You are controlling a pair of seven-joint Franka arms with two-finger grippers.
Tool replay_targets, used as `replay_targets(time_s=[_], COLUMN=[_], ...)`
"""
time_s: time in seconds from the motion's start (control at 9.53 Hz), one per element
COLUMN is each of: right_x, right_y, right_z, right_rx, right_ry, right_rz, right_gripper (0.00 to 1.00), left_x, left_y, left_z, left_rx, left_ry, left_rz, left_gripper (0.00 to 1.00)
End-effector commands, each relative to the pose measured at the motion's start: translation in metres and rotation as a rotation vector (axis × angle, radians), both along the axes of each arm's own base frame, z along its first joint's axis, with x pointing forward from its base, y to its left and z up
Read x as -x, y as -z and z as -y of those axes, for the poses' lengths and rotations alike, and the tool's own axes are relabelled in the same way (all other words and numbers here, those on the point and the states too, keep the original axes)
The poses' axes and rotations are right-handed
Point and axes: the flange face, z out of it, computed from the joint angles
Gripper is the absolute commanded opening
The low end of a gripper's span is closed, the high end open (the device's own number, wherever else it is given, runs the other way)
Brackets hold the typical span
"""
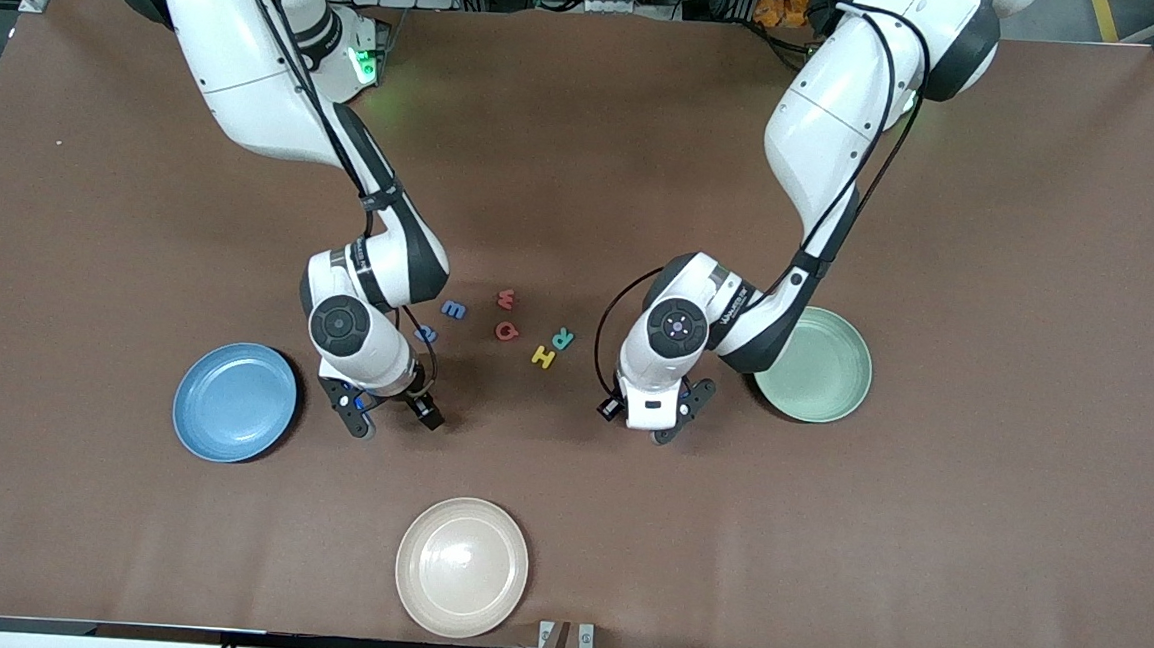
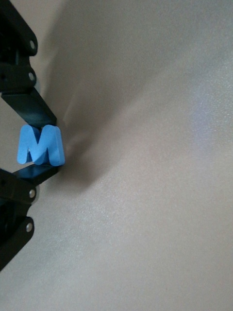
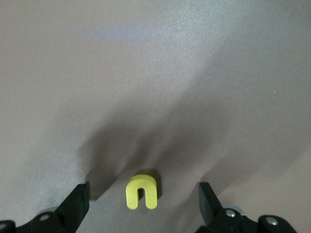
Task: Sort upper and lower case letters into plates
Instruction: 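Grasp blue W with the left gripper while the right gripper grasps yellow u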
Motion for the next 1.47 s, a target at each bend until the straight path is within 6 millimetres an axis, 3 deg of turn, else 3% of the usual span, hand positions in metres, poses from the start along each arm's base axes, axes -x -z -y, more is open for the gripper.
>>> replay_targets(time_s=[0.0,0.1,0.21,0.31,0.94,1.15,1.36], right_x=[0.008,0.008,0.008,0.008,0.004,-0.007,-0.019], right_y=[-0.009,-0.009,-0.009,-0.009,-0.017,-0.043,-0.077], right_z=[0.001,0.002,0.001,0.001,0.005,0.017,0.044], right_rx=[0.015,0.024,0.043,0.043,0.044,0.035,0.034], right_ry=[-0.012,-0.019,-0.039,-0.038,-0.041,-0.048,-0.077], right_rz=[0.012,0.015,0.023,0.024,0.033,0.065,0.082], right_gripper=[1.00,1.00,0.21,0.00,0.00,0.00,0.00], left_x=[0.003,0.003,0.003,0.002,-0.002,-0.003,-0.006], left_y=[0.021,0.021,0.020,0.016,0.008,0.004,-0.003], left_z=[0.001,0.001,0.001,0.000,-0.004,-0.004,-0.007], left_rx=[-0.015,-0.015,-0.014,-0.012,-0.012,-0.009,-0.012], left_ry=[0.013,0.013,0.013,0.011,0.007,0.008,0.009], left_rz=[-0.019,-0.019,-0.018,-0.014,-0.016,-0.014,-0.022], left_gripper=[0.28,0.27,0.27,0.27,0.24,0.24,0.24])
